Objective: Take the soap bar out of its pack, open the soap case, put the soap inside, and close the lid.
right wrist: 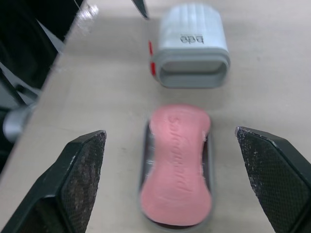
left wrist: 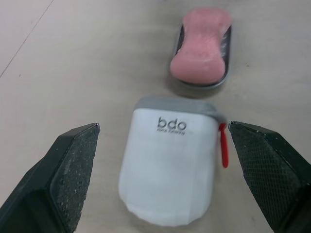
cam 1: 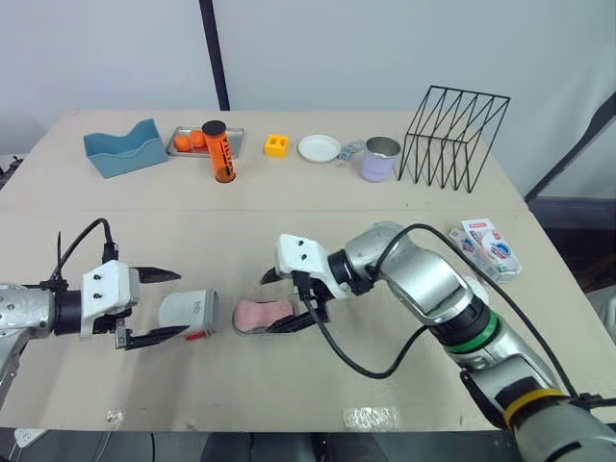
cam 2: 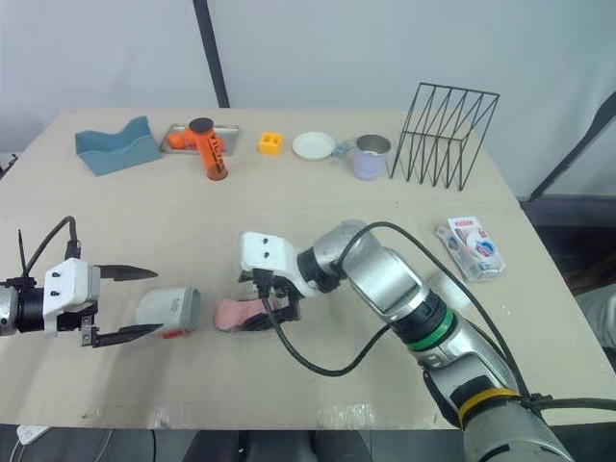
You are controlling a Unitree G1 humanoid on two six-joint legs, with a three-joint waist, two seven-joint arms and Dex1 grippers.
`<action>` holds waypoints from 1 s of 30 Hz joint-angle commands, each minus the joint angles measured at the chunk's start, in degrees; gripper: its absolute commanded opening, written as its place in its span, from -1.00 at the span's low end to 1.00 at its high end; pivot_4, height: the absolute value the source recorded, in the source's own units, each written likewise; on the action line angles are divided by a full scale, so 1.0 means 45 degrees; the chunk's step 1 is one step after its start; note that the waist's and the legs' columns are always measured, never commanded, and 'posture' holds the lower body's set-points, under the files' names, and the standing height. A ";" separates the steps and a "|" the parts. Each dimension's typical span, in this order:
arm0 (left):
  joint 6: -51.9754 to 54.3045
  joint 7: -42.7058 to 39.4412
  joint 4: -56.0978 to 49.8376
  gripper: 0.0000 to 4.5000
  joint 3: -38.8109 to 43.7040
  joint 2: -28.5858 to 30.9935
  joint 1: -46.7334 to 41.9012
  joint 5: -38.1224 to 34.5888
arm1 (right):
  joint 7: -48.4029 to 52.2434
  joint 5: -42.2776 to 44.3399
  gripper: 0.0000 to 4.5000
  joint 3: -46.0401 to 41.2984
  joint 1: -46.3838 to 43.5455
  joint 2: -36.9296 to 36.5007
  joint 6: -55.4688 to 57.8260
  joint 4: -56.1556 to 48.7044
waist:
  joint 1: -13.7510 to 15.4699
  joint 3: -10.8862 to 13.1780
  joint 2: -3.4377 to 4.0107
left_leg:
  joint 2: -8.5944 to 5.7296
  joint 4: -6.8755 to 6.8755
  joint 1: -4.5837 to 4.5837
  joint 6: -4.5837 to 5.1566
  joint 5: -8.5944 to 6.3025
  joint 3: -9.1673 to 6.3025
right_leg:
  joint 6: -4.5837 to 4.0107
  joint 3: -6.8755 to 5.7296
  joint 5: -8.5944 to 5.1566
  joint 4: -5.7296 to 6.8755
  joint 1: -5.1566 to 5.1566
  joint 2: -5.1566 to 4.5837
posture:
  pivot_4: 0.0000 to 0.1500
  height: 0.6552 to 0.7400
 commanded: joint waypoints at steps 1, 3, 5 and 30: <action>-0.0505 -0.0143 0.1561 1.00 0.0058 -0.0236 -0.0558 0.0034 | 0.0341 0.1276 0.96 -0.2130 0.1056 -0.0880 -0.0706 -0.1059 | -0.0004 0.0000 0.0000 | 0.0003 0.0000 0.0000 0.0000 0.0000 0.0002 | -0.0003 0.0000 0.0002 -0.0001 -0.0001 0.0000 | 1.00 0.93; -0.0538 -0.0211 0.2085 1.00 0.0051 -0.0331 -0.0787 -0.0083 | 0.0461 0.1670 0.96 -0.2605 0.1499 -0.1095 -0.0817 -0.1231 | 0.0005 0.0000 0.0000 | 0.0001 -0.0001 -0.0001 0.0000 0.0000 0.0003 | -0.0001 -0.0001 0.0000 -0.0001 -0.0001 -0.0001 | 1.00 0.93; -0.0892 -0.0264 0.2629 1.00 0.0078 -0.0399 -0.0964 -0.0001 | 0.0203 0.1962 0.96 -0.3151 0.1904 -0.0971 -0.0929 -0.1247 | 0.0006 0.0000 -0.0001 | 0.0001 -0.0002 -0.0001 0.0000 0.0000 0.0004 | -0.0001 0.0000 0.0000 -0.0002 -0.0001 -0.0001 | 1.00 0.93; -0.2245 -0.1434 0.3977 1.00 -0.1449 -0.0507 -0.1466 0.1044 | -0.0330 0.3768 0.96 -0.4527 0.4079 -0.1094 -0.1803 -0.2627 | 0.0015 0.0001 -0.0005 | 0.0002 -0.0019 0.0002 -0.0011 0.0007 0.0006 | -0.0002 0.0006 0.0001 -0.0007 0.0002 0.0007 | 1.00 0.93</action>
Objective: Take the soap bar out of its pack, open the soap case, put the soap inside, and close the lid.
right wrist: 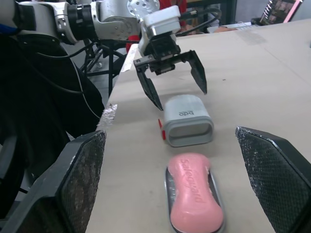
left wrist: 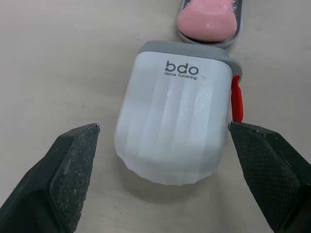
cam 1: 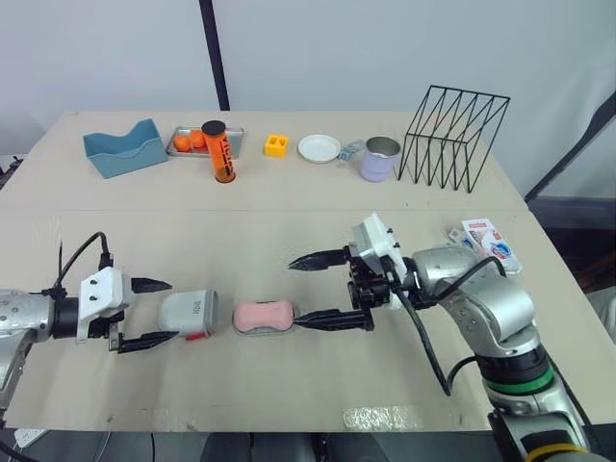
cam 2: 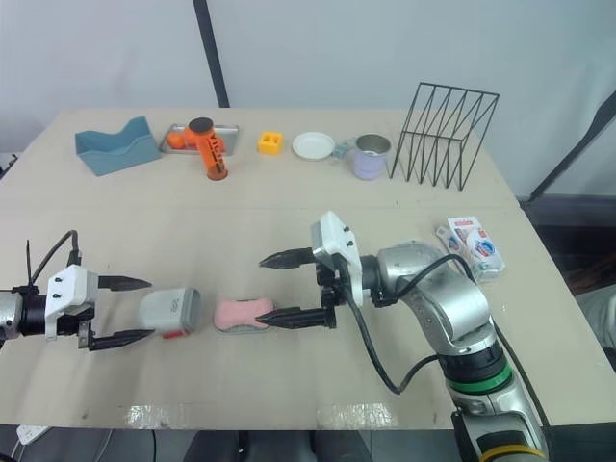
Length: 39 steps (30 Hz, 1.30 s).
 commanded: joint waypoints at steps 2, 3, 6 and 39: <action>-0.0611 -0.0281 0.0762 1.00 -0.0597 -0.0069 -0.0648 0.0547 | -0.0291 -0.0473 0.96 0.0389 0.0232 -0.0444 -0.0697 -0.0384 | 0.0001 0.0000 0.0000 | -0.0001 0.0000 0.0001 0.0000 0.0000 -0.0001 | 0.0000 -0.0001 0.0000 0.0000 0.0001 0.0000 | 1.00 0.93; -0.0647 -0.0287 0.0805 1.00 -0.0645 -0.0092 -0.0694 0.0586 | -0.0326 -0.0442 0.96 0.0415 0.0253 -0.0490 -0.0682 -0.0417 | 0.0000 0.0000 0.0000 | 0.0000 0.0000 0.0001 0.0000 0.0000 -0.0001 | 0.0000 -0.0001 0.0000 0.0000 0.0000 0.0004 | 1.00 0.93; -0.0818 -0.0389 0.0944 1.00 -0.0920 -0.0072 -0.0806 0.0861 | -0.0407 -0.0633 0.96 0.0632 0.0369 -0.0681 -0.0675 -0.0420 | 0.0000 0.0000 -0.0001 | -0.0001 0.0000 0.0000 0.0000 0.0000 0.0000 | 0.0001 0.0001 -0.0001 0.0000 0.0000 0.0003 | 1.00 0.93; -0.1255 -0.0582 0.0792 0.57 -0.1237 -0.0093 -0.1571 0.0842 | -0.1441 -0.2436 1.00 0.2461 -0.0621 -0.1604 0.0150 -0.0131 | 0.0003 -0.0002 -0.0003 | -0.0003 0.0003 0.0000 -0.0003 0.0002 -0.0006 | 0.0000 -0.0002 0.0000 0.0003 0.0004 0.0004 | 1.00 0.93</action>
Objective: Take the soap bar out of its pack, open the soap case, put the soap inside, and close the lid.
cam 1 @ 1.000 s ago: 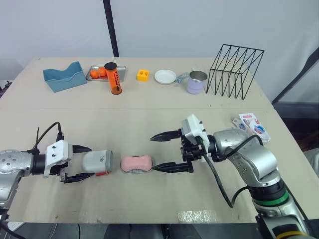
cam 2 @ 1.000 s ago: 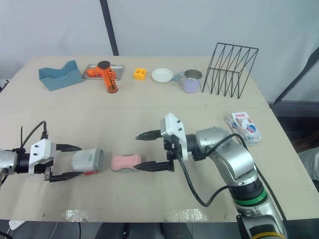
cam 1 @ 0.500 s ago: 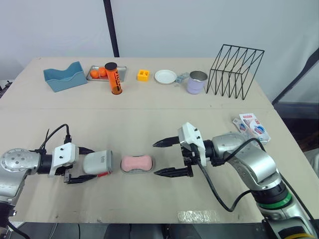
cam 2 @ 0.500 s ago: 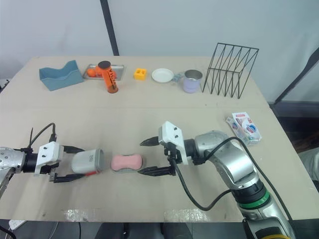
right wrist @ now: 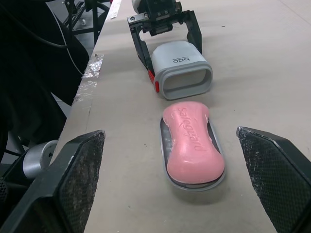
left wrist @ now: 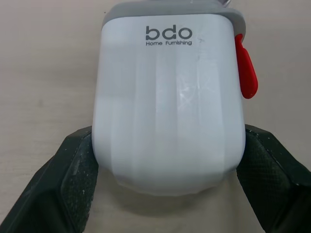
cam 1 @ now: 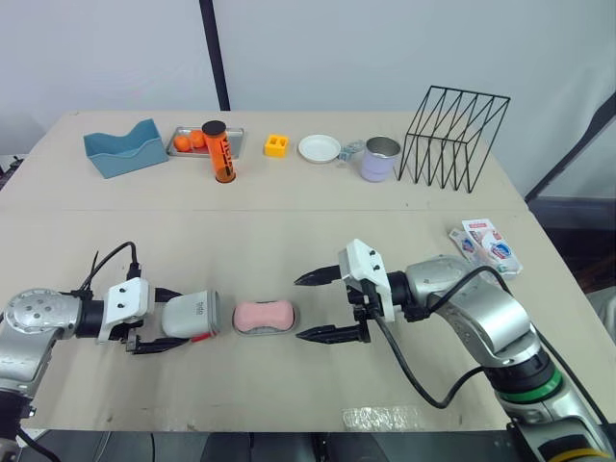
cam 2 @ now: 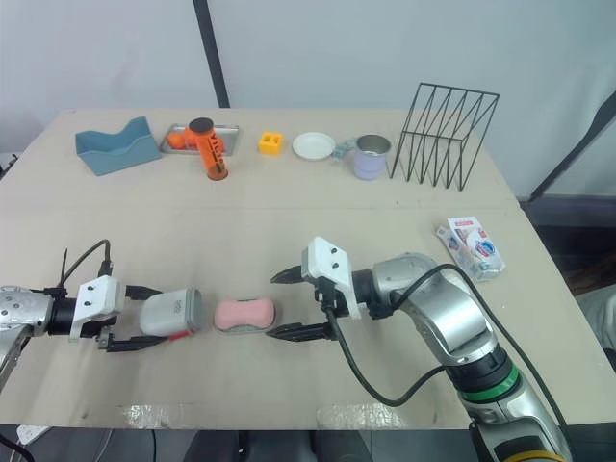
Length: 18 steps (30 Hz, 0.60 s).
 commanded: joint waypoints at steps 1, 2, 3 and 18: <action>0.0040 -0.0241 -0.0785 0.57 0.0544 0.0482 -0.0115 -0.0516 | -0.0396 -0.0761 1.00 0.0675 -0.1133 -0.0289 0.0856 -0.0001 | -0.0003 0.0000 0.0000 | 0.0000 0.0000 0.0001 0.0000 0.0000 0.0001 | 0.0000 0.0000 0.0000 0.0000 0.0000 0.0000 | 1.00 0.93; 0.0055 -0.0292 -0.0826 0.57 0.0574 0.0551 -0.0043 -0.0522 | -0.0423 -0.0949 1.00 0.0935 -0.1511 -0.0238 0.1029 0.0150 | -0.0003 0.0000 0.0000 | 0.0000 0.0000 0.0000 0.0000 0.0000 0.0001 | 0.0000 0.0001 0.0000 0.0000 -0.0002 0.0000 | 1.00 0.93; 0.0053 -0.0314 -0.0838 0.57 0.0592 0.0594 0.0024 -0.0510 | -0.0439 -0.1102 1.00 0.1174 -0.1820 -0.0197 0.1171 0.0270 | -0.0003 0.0000 0.0000 | 0.0002 0.0000 -0.0001 0.0000 0.0000 0.0001 | 0.0000 0.0001 0.0000 0.0000 -0.0002 0.0000 | 1.00 0.93; -0.0292 0.0209 -0.1032 0.57 0.1207 0.0863 0.1391 -0.0409 | -0.0084 -0.2788 1.00 0.4017 -0.4651 0.1904 0.0815 0.2752 | -0.0030 0.0000 0.0000 | 0.0014 0.0001 0.0000 -0.0004 0.0002 0.0001 | -0.0016 -0.0006 0.0009 0.0005 -0.0013 0.0000 | 1.00 0.93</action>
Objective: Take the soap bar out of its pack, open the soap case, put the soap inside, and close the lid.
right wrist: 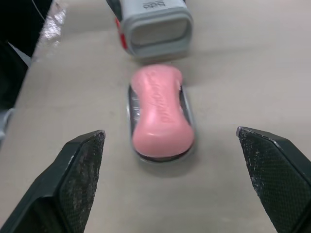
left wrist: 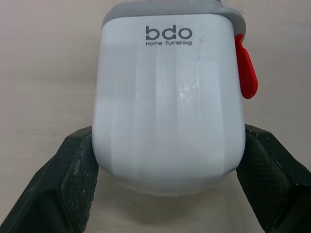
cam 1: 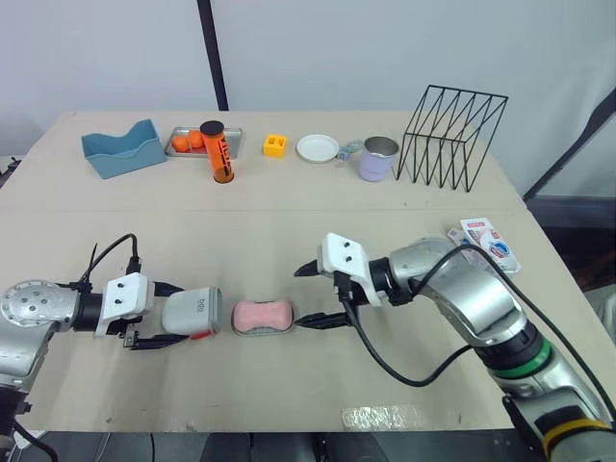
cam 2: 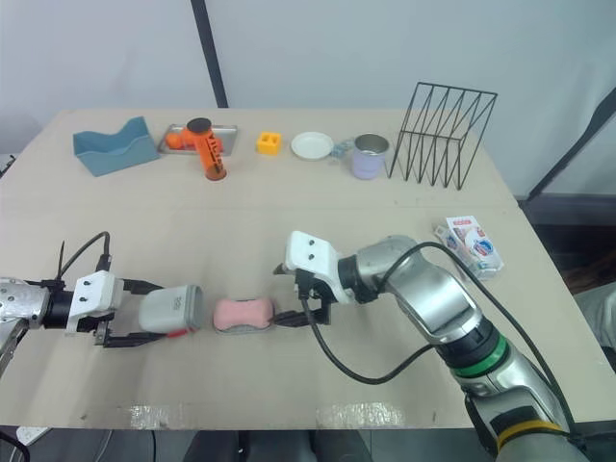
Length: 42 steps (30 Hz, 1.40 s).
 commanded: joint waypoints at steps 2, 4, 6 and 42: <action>-0.0094 0.0332 -0.0494 0.57 0.0629 0.0283 0.0433 -0.0096 | 0.0021 -0.0672 1.00 0.0869 -0.0877 0.0898 -0.0155 0.0895 | 0.0005 0.0000 0.0001 | -0.0002 -0.0003 -0.0011 0.0001 0.0000 -0.0002 | 0.0002 -0.0006 -0.0001 -0.0001 -0.0010 -0.0004 | 1.00 0.93; -0.0045 0.0408 -0.0625 0.57 0.0625 0.0266 0.0465 -0.0132 | 0.0185 -0.0792 1.00 0.1086 -0.1064 0.0975 -0.0101 0.1070 | 0.0006 0.0000 0.0000 | 0.0002 -0.0002 -0.0007 -0.0001 0.0001 -0.0003 | -0.0002 -0.0013 0.0001 0.0002 -0.0009 -0.0004 | 1.00 0.93; -0.0057 0.0440 -0.0685 0.57 0.0574 0.0229 0.0424 -0.0135 | 0.0315 -0.0914 1.00 0.1212 -0.1210 0.1056 -0.0063 0.1209 | 0.0006 0.0000 0.0000 | 0.0002 -0.0001 -0.0007 -0.0001 0.0001 -0.0001 | -0.0003 -0.0011 0.0002 0.0002 -0.0009 -0.0004 | 1.00 0.93; -0.0171 0.0060 -0.0320 0.57 0.0079 0.0382 -0.0701 0.0078 | -0.1260 -0.1959 1.00 0.1934 -0.1494 0.2430 0.2864 0.1293 | 0.0003 -0.0003 -0.0005 | 0.0039 -0.0003 -0.0010 -0.0004 0.0002 0.0000 | -0.0026 -0.0073 0.0015 0.0009 -0.0031 0.0000 | 1.00 0.93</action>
